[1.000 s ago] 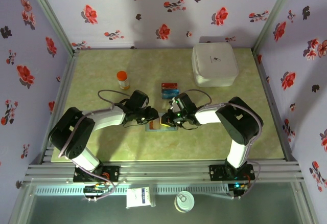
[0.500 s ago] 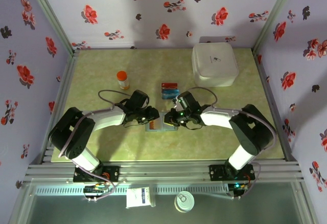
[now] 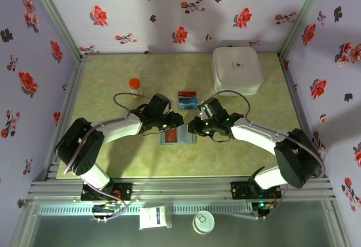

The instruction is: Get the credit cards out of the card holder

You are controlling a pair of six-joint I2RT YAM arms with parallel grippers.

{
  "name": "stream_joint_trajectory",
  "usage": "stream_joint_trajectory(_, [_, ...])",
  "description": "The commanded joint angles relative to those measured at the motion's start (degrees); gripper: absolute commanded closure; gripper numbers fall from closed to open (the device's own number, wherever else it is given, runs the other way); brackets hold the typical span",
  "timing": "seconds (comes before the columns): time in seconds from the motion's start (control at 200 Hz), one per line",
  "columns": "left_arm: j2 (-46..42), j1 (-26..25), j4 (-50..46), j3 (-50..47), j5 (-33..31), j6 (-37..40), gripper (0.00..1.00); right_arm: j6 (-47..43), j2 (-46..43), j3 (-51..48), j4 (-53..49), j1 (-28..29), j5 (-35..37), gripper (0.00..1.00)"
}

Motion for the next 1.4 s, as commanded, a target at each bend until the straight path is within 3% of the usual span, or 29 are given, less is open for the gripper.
stream_joint_trajectory(0.0, [2.74, -1.19, -1.45, 2.7, 0.78, -0.27, 0.65, -1.97, -2.88, 0.42, -4.08, -0.79, 3.07, 0.82])
stream_joint_trajectory(0.22, [7.45, -2.85, -0.72, 6.3, 1.13, -0.5, 0.55, -3.55, -7.31, -0.66, -7.84, -2.7, 4.31, 0.8])
stream_joint_trajectory(0.555, [11.37, -3.54, 0.93, 8.06, 2.35, -0.8, 0.54, -3.67, -9.02, -1.53, -9.3, -3.91, 4.07, 0.79])
stream_joint_trajectory(0.925, [4.95, -0.99, 0.66, 3.27, 2.12, 0.3, 0.54, -0.59, -4.12, -0.73, -4.34, -3.23, 1.11, 0.8])
stream_joint_trajectory(1.395, [-6.55, 5.57, 2.13, -9.35, 2.19, 1.21, 0.56, 0.12, 9.15, 9.61, -4.28, 3.7, 2.15, 0.81])
